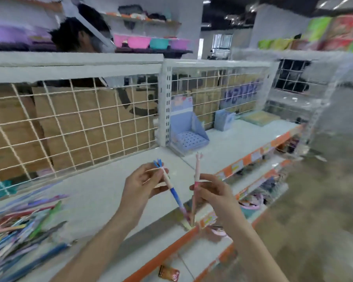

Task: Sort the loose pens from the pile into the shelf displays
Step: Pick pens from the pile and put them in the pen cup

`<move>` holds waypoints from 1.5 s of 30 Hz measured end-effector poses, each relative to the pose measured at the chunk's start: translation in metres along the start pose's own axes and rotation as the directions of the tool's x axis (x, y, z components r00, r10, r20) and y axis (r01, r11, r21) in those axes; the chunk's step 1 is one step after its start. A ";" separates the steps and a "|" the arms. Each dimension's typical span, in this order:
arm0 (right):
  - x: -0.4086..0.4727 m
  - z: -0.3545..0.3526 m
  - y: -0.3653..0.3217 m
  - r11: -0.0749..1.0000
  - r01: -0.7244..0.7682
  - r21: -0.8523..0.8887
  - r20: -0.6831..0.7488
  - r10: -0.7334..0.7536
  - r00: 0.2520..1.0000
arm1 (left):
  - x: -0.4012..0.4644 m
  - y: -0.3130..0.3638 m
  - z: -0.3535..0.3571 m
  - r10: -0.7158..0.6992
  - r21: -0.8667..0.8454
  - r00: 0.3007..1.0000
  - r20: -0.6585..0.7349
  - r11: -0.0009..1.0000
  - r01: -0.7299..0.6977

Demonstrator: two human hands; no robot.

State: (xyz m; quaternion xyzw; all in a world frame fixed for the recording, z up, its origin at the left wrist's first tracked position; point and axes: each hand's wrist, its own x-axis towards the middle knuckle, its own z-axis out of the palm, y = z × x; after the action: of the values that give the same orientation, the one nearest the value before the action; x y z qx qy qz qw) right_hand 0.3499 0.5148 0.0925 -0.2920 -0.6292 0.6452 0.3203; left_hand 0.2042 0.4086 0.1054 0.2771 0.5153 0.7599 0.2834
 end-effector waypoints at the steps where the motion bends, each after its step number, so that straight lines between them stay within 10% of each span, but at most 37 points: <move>1: 0.003 -0.021 -0.004 1.000 0.016 -0.012 -0.035 -0.017 0.999 | 0.005 -0.004 0.021 -0.004 -0.005 1.000 0.029 1.000 0.004; 19: 0.113 -0.217 -0.038 0.988 0.057 -0.142 -0.212 -0.086 0.973 | 0.151 -0.061 0.231 0.015 0.168 0.937 0.348 0.983 -0.078; 45: 0.483 -0.320 -0.025 0.995 -0.007 -0.096 -0.036 0.004 0.999 | 0.405 -0.149 0.292 0.023 0.146 0.994 -0.110 0.989 -0.007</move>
State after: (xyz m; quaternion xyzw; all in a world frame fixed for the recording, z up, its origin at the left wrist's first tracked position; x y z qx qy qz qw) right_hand 0.2989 1.0915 0.1183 -0.3204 -0.6529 0.6096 0.3154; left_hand 0.1564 0.9271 0.1094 0.2581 0.5820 0.7367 0.2277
